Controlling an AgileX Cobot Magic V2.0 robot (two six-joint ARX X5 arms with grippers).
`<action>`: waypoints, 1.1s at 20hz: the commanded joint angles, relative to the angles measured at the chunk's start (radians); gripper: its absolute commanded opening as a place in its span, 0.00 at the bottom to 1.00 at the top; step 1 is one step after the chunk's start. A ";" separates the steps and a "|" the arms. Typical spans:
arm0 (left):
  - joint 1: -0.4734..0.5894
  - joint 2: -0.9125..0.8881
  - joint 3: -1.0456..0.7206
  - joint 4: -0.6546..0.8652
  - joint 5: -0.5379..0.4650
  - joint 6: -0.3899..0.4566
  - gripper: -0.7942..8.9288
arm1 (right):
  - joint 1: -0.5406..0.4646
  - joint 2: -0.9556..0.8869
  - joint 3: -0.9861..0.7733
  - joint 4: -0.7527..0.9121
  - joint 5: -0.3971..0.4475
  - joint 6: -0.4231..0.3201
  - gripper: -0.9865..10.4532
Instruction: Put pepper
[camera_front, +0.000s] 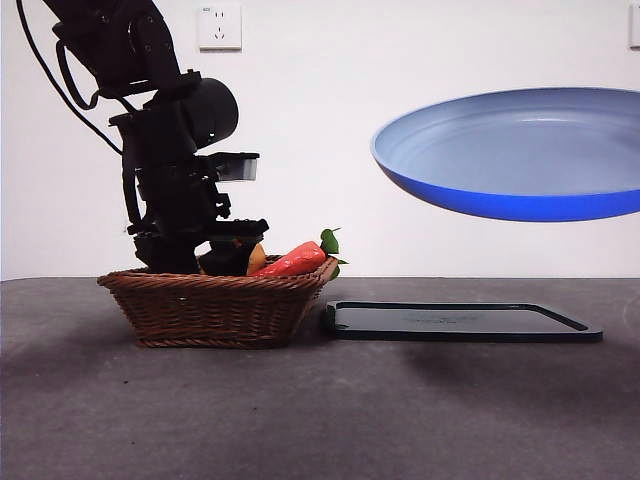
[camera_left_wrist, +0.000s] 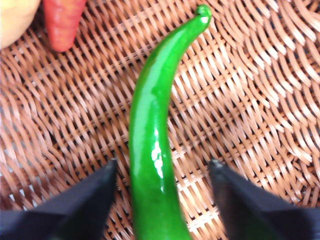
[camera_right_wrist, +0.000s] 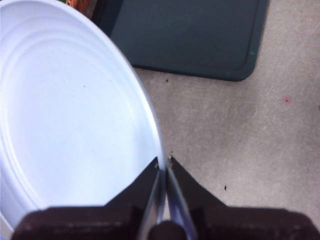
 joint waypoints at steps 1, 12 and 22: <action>-0.008 0.021 0.020 0.001 -0.002 0.006 0.30 | 0.002 0.006 0.016 0.017 -0.004 0.010 0.09; -0.008 0.003 0.022 0.013 0.002 -0.001 0.19 | 0.002 0.006 0.016 0.021 -0.003 0.011 0.09; -0.045 -0.256 0.022 -0.033 0.144 -0.047 0.20 | 0.002 0.140 0.016 0.087 -0.013 0.109 0.09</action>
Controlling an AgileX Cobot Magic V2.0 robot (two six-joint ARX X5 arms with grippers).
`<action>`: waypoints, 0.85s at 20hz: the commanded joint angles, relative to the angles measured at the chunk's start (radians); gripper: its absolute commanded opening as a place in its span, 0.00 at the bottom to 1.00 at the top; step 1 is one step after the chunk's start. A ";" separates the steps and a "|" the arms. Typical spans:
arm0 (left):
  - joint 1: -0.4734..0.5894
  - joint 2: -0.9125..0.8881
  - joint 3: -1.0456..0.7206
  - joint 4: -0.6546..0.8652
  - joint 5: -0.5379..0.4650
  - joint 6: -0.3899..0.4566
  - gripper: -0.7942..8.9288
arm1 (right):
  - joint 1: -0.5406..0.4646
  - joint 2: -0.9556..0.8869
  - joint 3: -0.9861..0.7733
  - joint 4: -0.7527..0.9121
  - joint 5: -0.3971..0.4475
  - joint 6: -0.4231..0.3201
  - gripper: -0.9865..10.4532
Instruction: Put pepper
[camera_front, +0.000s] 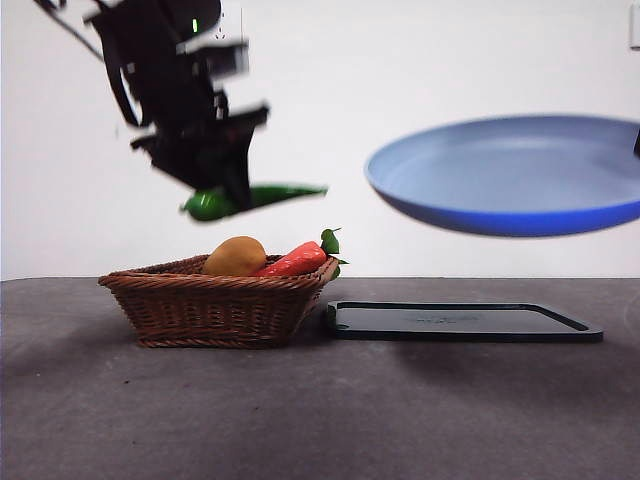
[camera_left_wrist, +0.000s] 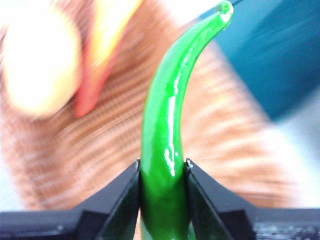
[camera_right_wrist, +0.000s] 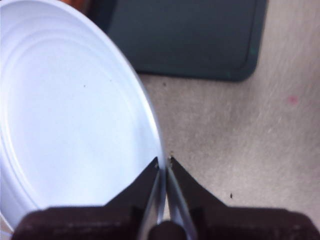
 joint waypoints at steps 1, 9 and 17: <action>-0.039 -0.050 0.022 -0.017 0.082 -0.025 0.20 | 0.002 0.078 0.016 0.042 -0.037 0.056 0.09; -0.264 -0.051 0.021 -0.095 0.139 -0.024 0.20 | 0.018 0.323 0.016 0.106 -0.188 0.153 0.09; -0.341 0.103 0.021 -0.032 0.091 -0.024 0.20 | 0.047 0.327 0.016 0.083 -0.187 0.154 0.09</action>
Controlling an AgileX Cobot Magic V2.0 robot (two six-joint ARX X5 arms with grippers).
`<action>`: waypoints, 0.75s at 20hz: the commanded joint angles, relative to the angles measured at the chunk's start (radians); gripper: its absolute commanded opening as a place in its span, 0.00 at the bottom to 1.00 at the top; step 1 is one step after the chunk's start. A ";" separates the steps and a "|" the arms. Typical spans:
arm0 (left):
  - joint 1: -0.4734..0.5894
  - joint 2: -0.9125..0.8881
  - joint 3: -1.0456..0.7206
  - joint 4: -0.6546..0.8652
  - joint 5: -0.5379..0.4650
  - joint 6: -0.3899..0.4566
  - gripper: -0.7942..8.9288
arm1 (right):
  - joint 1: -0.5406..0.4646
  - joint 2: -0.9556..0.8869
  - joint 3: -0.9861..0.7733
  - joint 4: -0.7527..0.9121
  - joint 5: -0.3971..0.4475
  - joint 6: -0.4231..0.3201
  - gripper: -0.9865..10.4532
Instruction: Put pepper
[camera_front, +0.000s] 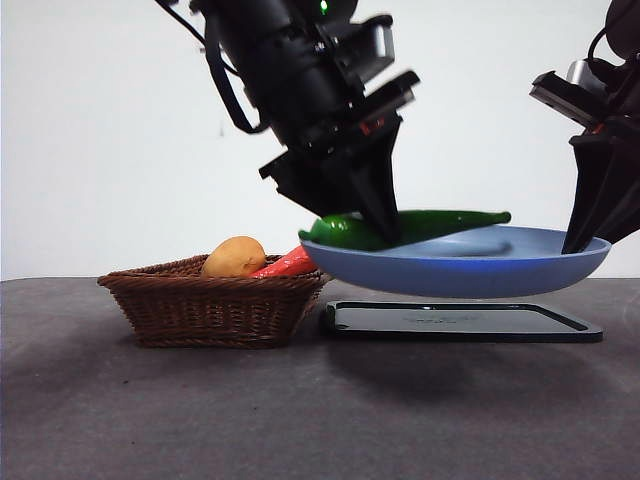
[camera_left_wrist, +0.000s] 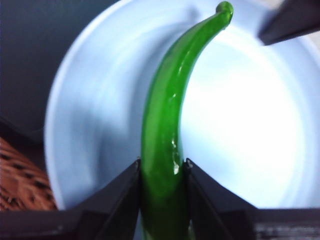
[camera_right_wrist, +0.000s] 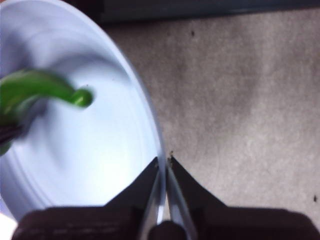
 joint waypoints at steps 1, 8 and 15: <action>-0.015 0.023 0.015 0.014 -0.011 -0.002 0.20 | 0.007 0.009 0.016 0.008 -0.008 0.004 0.09; -0.016 0.024 0.015 0.014 -0.010 -0.003 0.30 | 0.008 0.009 0.016 0.008 -0.008 -0.010 0.09; -0.015 -0.035 0.016 -0.002 -0.010 -0.011 0.30 | 0.008 0.009 0.016 0.008 -0.008 -0.012 0.09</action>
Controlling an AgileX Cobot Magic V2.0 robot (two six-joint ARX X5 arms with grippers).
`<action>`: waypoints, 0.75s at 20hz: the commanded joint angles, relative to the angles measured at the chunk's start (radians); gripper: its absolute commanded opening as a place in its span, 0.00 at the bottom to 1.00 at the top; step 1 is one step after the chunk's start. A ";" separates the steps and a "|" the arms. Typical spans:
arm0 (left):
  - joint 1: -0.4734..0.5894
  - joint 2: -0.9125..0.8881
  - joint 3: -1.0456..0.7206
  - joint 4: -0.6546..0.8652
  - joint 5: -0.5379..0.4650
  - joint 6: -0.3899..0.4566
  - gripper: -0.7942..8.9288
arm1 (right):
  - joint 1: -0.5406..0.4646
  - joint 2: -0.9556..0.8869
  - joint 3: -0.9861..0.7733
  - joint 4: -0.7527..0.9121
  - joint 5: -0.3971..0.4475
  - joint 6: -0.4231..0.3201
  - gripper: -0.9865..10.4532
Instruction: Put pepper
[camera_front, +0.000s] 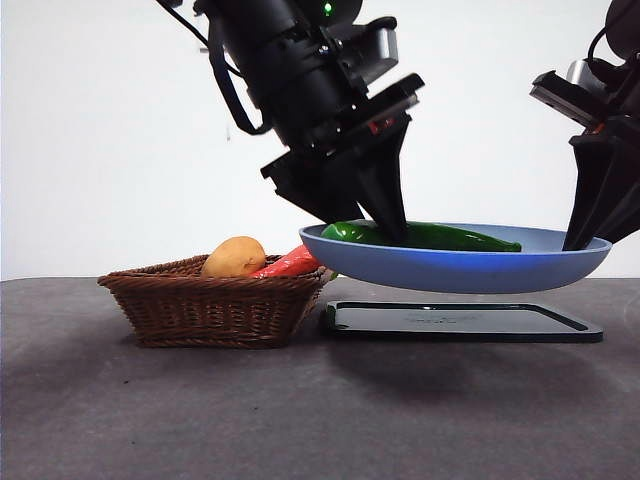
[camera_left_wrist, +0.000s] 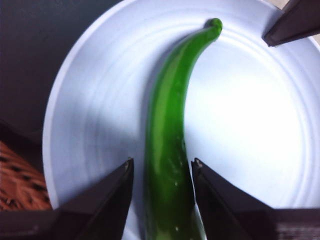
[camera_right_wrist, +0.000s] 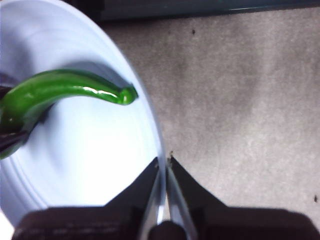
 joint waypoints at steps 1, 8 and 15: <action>-0.010 -0.051 0.016 0.000 0.000 -0.008 0.30 | 0.003 0.009 0.016 0.009 -0.008 -0.008 0.09; -0.001 -0.262 0.016 -0.084 -0.002 -0.006 0.30 | -0.048 0.023 0.047 0.032 0.024 -0.004 0.09; -0.001 -0.459 0.016 -0.127 -0.002 -0.006 0.30 | -0.132 0.243 0.285 0.018 0.051 -0.003 0.09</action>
